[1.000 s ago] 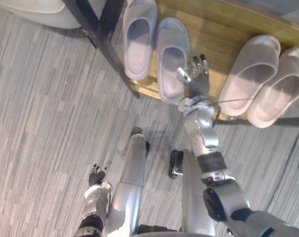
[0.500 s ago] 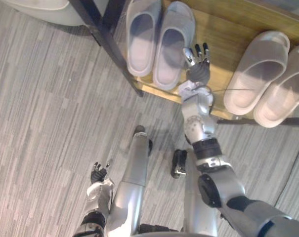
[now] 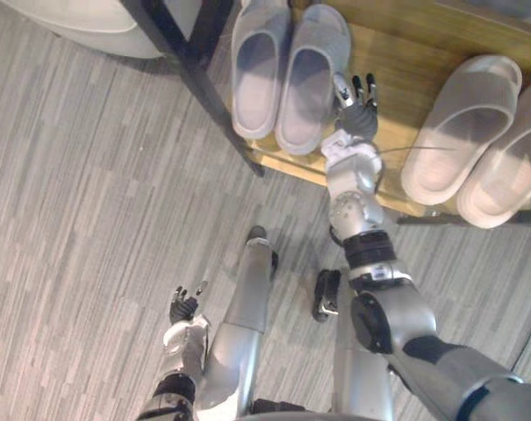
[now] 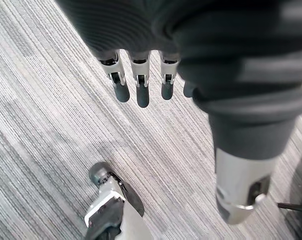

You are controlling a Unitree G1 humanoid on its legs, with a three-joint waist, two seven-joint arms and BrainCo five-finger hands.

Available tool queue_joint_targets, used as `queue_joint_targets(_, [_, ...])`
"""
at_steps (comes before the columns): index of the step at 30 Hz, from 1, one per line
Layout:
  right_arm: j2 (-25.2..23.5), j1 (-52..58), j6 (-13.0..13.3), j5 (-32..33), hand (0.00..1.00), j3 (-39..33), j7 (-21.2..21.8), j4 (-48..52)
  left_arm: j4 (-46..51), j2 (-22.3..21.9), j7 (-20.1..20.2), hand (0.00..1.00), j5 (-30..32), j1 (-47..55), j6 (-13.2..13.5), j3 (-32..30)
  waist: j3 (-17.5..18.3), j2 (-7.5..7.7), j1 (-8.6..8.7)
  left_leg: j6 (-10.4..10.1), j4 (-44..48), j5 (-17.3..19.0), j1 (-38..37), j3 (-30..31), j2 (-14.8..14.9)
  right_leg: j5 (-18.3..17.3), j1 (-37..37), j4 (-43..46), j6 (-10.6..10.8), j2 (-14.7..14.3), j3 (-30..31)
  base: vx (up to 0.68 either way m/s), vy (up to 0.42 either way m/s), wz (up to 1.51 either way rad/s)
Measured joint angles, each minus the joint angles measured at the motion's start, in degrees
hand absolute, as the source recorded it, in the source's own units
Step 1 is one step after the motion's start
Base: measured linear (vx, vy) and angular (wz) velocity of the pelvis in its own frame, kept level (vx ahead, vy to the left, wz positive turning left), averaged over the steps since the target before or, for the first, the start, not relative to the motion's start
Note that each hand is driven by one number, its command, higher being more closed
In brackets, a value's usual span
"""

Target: Organize the slippers on the shoe rack

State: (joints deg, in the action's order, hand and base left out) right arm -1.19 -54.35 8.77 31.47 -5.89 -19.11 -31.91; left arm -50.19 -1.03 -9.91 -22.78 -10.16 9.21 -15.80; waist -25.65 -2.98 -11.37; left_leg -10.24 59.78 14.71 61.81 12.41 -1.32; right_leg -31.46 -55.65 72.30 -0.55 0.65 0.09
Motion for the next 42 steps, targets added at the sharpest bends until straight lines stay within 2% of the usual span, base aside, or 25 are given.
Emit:
queue_joint_targets(5, [0.48,12.04,-1.88,-10.09,0.0,7.96,1.34,9.98,-0.03,-1.48,0.19,0.0,-0.13,0.36,-0.06,-1.44,0.09,0.15,1.45,1.26,-6.73,-0.63,-10.09,-2.89,2.6,2.67,9.27,-8.1,1.1,-0.81,1.58,0.04,0.057,-0.28])
queue_joint_targets(8, [1.25,20.88,-2.71,-15.93,0.0,11.67,3.34,14.76,-0.08,-1.61,0.79,0.0,0.09,0.88,-0.13,-1.06,0.42,0.4,2.14,2.49,-13.23,-1.82,-17.63,-5.21,3.59,4.61,15.94,-14.6,1.76,-0.48,2.84,0.07,0.057,-0.26])
queue_joint_targets(10, [1.3,28.12,-3.06,-18.67,0.0,13.04,4.16,17.62,-0.02,-1.57,1.56,0.0,0.6,2.11,-0.28,-0.78,1.14,0.82,2.73,2.56,-17.76,-3.0,-23.0,-5.82,3.72,6.0,21.07,-19.14,1.68,0.6,2.21,0.12,0.055,-0.06])
queue_joint_targets(15, [1.22,43.95,-4.26,-26.5,0.0,16.43,7.33,21.22,-0.11,-0.21,3.03,0.0,3.16,7.21,-1.24,1.81,8.63,3.39,4.23,3.25,-28.18,-5.39,-33.13,-5.82,3.22,7.98,31.62,-29.64,1.67,2.26,0.66,0.18,0.011,0.13])
queue_joint_targets(20, [1.8,57.94,-4.34,-33.64,0.0,16.09,10.59,24.69,-0.09,-0.09,4.4,0.0,7.31,10.4,-2.39,6.13,14.46,4.75,5.52,4.16,-39.91,-9.04,-43.08,-5.55,2.69,11.02,41.9,-41.21,2.31,3.61,-0.92,0.17,0.026,0.15])
queue_joint_targets(23, [1.76,64.03,-4.57,-35.03,0.0,14.73,12.36,23.07,-0.33,-0.68,5.41,0.0,9.95,11.92,-2.53,7.04,17.24,4.86,6.67,4.5,-45.69,-11.11,-47.52,-5.68,2.79,13.27,46.62,-47.59,2.88,3.9,-1.41,0.12,0.036,0.05])
queue_joint_targets(28, [1.13,66.73,-4.83,-36.57,0.0,12.54,14.51,13.93,-1.18,-1.02,5.55,0.0,11.93,13.61,-2.71,7.47,19.41,4.31,7.21,4.83,-51.46,-12.44,-54.03,-9.7,3.96,15.62,51.02,-52.76,3.31,3.43,2.0,0.05,0.034,-0.37])
queue_joint_targets(30, [1.22,67.69,-5.33,-38.27,0.0,10.16,14.42,6.84,-1.35,-1.03,5.56,0.0,13.26,14.24,-2.86,8.01,19.81,3.75,8.03,4.86,-53.86,-13.32,-56.86,-9.62,4.0,16.36,53.78,-54.89,3.4,3.43,1.78,0.02,0.006,-0.06])
queue_joint_targets(35, [1.37,69.04,-5.55,-39.3,0.0,7.1,13.97,0.83,-0.96,-1.54,5.5,0.0,13.97,14.15,-3.33,9.51,20.04,3.68,8.16,4.77,-57.64,-15.62,-59.09,-8.15,4.06,16.95,55.44,-56.5,3.01,3.43,0.13,-0.03,-0.018,0.15])
queue_joint_targets(38, [1.52,69.25,-5.6,-40.34,0.0,5.92,13.48,-1.75,1.65,-1.29,5.07,0.0,14.87,14.61,-3.97,14.04,20.17,3.42,8.23,4.85,-58.03,-15.92,-59.87,-8.2,4.06,17.06,56.09,-56.58,3.06,3.43,0.09,-0.04,-0.005,0.03])
queue_joint_targets(39, [1.52,69.26,-5.58,-40.34,0.0,5.27,13.45,-2.17,7.28,-0.62,4.98,0.0,14.93,15.63,-4.88,17.81,20.2,3.38,8.23,4.82,-58.3,-16.17,-59.87,-8.22,4.08,17.11,56.06,-56.57,3.08,3.44,-0.04,-0.04,-0.001,0.05])
queue_joint_targets(42, [1.17,69.49,-5.53,-40.22,0.0,3.99,13.5,-3.68,16.27,1.19,6.55,0.0,16.11,17.17,-2.85,26.55,20.57,2.88,8.08,4.93,-59.73,-17.2,-60.27,-8.17,3.94,17.32,56.21,-56.68,3.25,3.58,-0.13,-0.01,0.002,0.02])
